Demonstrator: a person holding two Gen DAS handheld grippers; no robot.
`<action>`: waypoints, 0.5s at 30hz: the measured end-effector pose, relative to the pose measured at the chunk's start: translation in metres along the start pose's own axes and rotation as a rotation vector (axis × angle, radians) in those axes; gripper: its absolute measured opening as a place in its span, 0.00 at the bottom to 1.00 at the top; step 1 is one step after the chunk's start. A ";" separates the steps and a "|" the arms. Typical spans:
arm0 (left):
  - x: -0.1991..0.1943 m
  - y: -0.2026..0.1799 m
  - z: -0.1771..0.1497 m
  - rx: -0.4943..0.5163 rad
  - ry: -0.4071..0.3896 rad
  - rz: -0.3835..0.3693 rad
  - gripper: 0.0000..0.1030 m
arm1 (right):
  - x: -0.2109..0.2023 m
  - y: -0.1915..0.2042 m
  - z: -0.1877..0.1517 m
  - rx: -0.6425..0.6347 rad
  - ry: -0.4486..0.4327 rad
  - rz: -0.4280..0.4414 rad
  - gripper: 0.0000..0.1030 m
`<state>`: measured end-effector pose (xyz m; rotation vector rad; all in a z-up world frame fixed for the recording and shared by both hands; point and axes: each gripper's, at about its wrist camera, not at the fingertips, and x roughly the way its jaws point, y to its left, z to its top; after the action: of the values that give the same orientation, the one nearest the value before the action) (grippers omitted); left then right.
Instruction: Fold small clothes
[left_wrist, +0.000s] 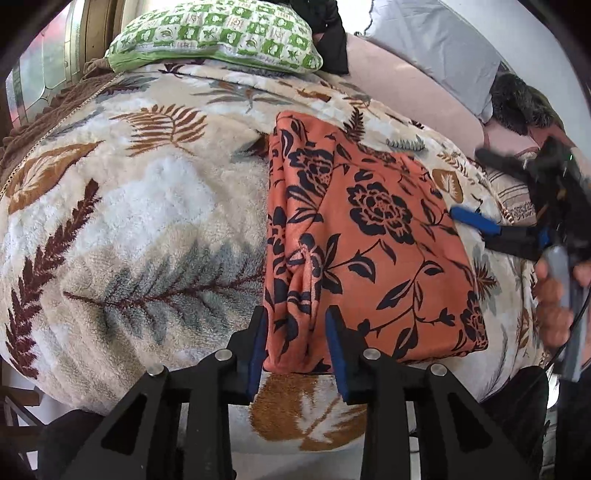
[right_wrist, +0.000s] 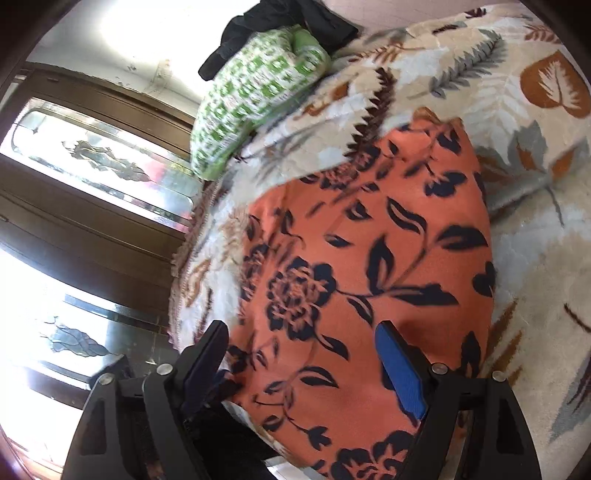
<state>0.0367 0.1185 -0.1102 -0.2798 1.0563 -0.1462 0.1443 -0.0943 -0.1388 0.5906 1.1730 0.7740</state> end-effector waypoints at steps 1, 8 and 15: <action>0.009 0.002 0.001 -0.005 0.020 0.018 0.31 | 0.002 0.007 0.011 0.011 0.003 0.038 0.82; 0.017 0.013 -0.004 -0.053 0.029 -0.028 0.32 | 0.117 0.056 0.068 0.097 0.259 0.259 0.81; 0.019 0.019 -0.002 -0.051 0.027 -0.043 0.33 | 0.197 0.003 0.096 0.335 0.160 0.189 0.78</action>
<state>0.0440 0.1314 -0.1328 -0.3480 1.0824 -0.1625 0.2731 0.0624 -0.2231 0.9411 1.4222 0.8003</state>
